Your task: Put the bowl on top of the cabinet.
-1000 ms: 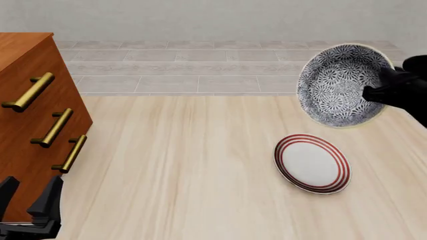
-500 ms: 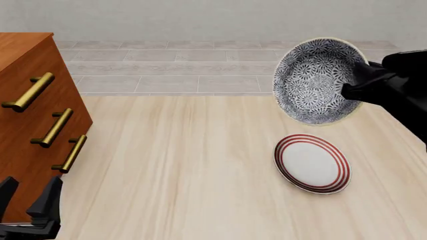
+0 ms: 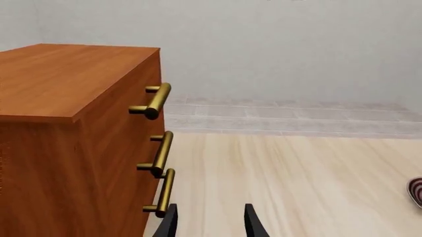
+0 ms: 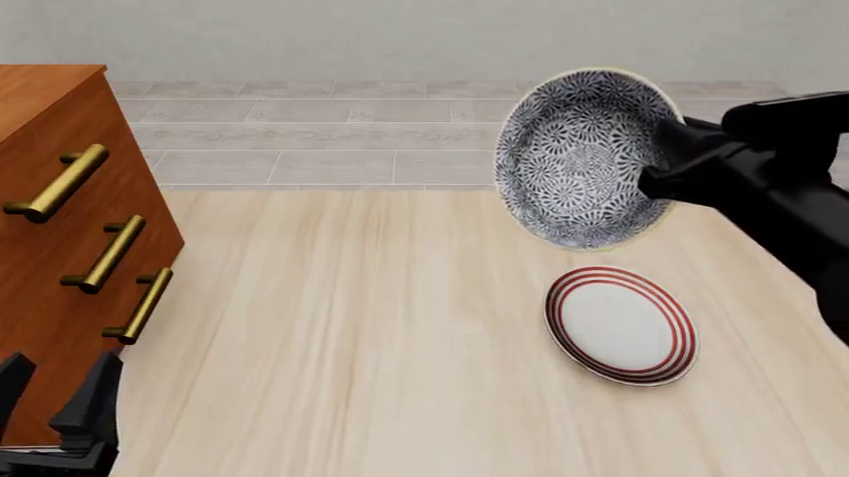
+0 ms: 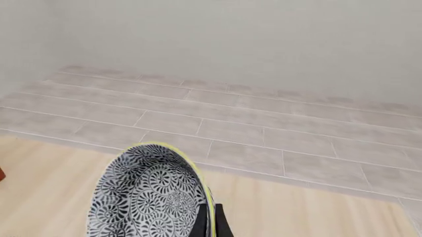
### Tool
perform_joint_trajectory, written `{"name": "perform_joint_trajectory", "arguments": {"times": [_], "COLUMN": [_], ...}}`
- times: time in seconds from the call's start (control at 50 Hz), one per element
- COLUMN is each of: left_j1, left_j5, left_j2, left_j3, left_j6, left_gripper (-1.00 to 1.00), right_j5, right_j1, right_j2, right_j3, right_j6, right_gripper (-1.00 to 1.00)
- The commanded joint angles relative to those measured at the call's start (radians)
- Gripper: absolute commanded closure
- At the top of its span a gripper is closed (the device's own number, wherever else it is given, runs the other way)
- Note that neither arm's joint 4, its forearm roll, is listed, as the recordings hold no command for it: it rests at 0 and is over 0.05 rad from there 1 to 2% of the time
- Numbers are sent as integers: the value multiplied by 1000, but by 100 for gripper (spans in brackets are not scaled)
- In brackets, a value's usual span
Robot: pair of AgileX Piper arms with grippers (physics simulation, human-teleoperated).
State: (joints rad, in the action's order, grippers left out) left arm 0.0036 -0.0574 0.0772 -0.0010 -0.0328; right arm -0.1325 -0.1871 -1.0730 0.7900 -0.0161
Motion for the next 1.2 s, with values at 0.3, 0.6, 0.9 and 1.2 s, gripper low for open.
{"name": "perform_joint_trajectory", "arguments": {"times": [0.3, 0.6, 0.9, 1.2], "left_j1": [3, 6, 9, 10], "left_j5": [10, 27, 19, 31], "left_j2": [-19, -40, -35, -45], "left_j3": [-1, -1, -2, -2], "left_j6": [-8, -12, -16, -16], "left_gripper": [-100, -100, -100, -100], "right_j5": [-47, -78, -100, -118], "right_j1": [-137, -212, -285, -332], "right_j2": [-16, -49, -63, -81], "right_j3": [-2, -6, -6, 10], "right_j6": [53, 70, 86, 107], "right_gripper": [100, 100, 100, 100]}}
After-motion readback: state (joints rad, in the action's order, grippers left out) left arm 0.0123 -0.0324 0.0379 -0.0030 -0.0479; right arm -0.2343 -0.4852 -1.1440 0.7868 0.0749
